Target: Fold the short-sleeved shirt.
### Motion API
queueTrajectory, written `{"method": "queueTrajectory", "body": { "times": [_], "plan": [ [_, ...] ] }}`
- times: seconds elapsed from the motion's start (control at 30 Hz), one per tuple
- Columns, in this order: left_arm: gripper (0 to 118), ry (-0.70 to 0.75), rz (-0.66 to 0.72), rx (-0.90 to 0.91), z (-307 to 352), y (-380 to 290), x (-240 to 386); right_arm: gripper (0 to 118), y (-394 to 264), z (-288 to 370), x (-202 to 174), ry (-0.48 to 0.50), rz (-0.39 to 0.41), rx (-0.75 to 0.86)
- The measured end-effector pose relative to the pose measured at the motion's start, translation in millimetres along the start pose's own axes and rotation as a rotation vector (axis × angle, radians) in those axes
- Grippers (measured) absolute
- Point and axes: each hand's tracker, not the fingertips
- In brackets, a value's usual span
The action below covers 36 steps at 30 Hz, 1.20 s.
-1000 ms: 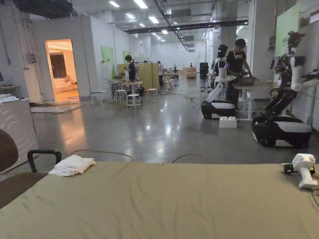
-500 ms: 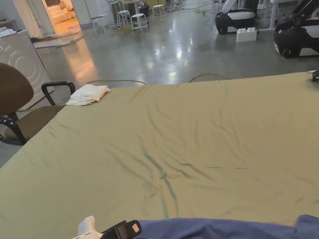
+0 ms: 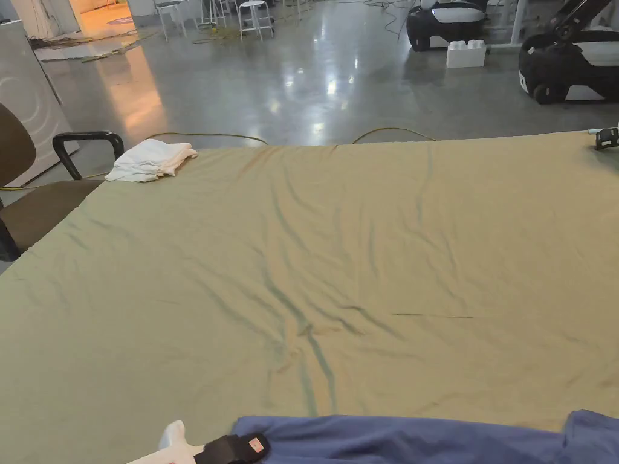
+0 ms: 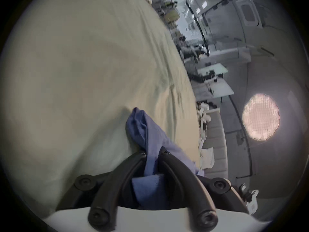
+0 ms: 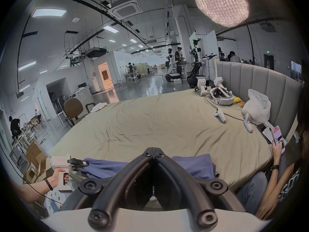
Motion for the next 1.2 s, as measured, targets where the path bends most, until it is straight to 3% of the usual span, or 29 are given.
{"method": "queueTrajectory", "body": {
  "times": [0.07, 0.17, 0.3, 0.4, 0.53, 0.77, 0.83, 0.87, 0.93, 1.03, 1.1, 1.13, 1.17, 1.2],
  "plan": [
    [9, -0.025, 0.042, 0.069, 18, 8, 7, 0, 1, -2, 1, 0.010, -0.014, -0.006],
    [9, 0.080, -0.054, 0.166, 62, 27, 30, 0, 1, -2, 3, 0.033, -0.029, 0.000],
    [9, 0.268, -0.279, 0.256, 121, 47, 77, 0, -4, 0, 7, 0.067, -0.047, 0.006],
    [9, 0.250, -0.431, 0.280, 127, 24, 139, 0, -10, -2, 12, 0.094, -0.080, -0.004],
    [9, 0.108, -0.516, 0.133, 65, -24, 188, 0, -14, 8, 16, 0.130, -0.120, 0.020],
    [10, 0.297, -0.720, -0.199, -106, -118, 191, 0, -20, 53, 30, 0.054, -0.073, 0.065],
    [23, 0.373, -0.732, -0.217, -130, -129, 185, 0, -25, 67, 41, 0.015, -0.100, 0.075],
    [48, 0.368, -0.737, -0.220, -136, -130, 183, 0, -27, 72, 45, 0.009, -0.111, 0.071],
    [77, 0.273, -0.679, -0.211, -127, -125, 185, 0, -33, 79, 56, -0.014, -0.133, 0.065],
    [81, 0.124, -0.636, -0.063, -94, -113, 198, 0, -40, 81, 67, -0.029, -0.175, 0.048],
    [76, 0.093, -0.558, 0.025, -75, -97, 191, 0, -44, 78, 73, -0.017, -0.213, 0.036],
    [63, 0.109, -0.483, 0.051, -70, -92, 184, 0, -45, 78, 74, -0.004, -0.228, 0.036],
    [23, 0.107, -0.390, 0.052, -70, -85, 173, 0, -46, 78, 75, 0.010, -0.244, 0.037],
    [0, 0.079, -0.326, 0.032, -73, -84, 162, 0, -48, 78, 76, 0.021, -0.249, 0.035]
  ]
}}
